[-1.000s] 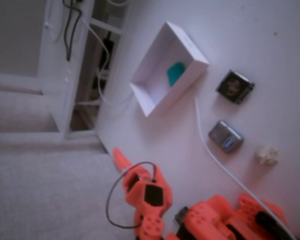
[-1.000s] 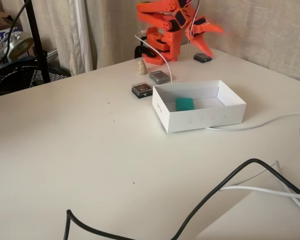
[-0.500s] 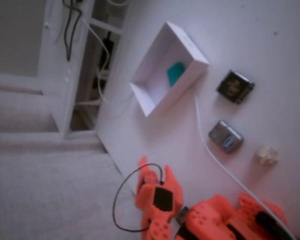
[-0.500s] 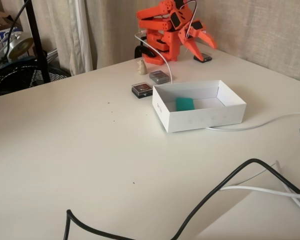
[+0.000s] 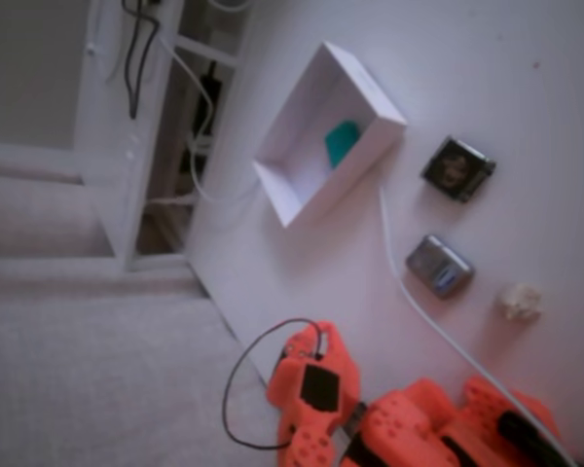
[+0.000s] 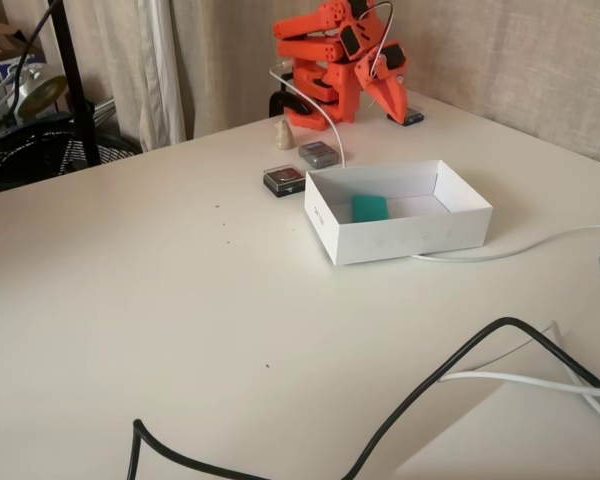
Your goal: Grasp the green cube and put it in the bin.
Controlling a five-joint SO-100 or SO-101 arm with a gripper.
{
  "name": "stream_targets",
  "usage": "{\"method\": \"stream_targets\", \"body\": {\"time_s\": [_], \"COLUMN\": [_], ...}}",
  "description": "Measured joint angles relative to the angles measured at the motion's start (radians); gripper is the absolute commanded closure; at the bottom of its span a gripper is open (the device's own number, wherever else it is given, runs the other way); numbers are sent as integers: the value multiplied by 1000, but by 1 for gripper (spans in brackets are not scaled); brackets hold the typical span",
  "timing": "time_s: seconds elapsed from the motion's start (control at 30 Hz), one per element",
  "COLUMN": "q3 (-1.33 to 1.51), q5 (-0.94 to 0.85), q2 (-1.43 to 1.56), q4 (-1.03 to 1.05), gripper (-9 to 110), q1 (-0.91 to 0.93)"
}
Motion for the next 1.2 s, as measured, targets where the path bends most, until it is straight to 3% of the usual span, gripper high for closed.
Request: {"method": "stream_targets", "body": {"time_s": [1.2], "q3": [0], "q5": [21], "q2": [0], "q4": [3], "gripper": [110], "q1": [21]}}
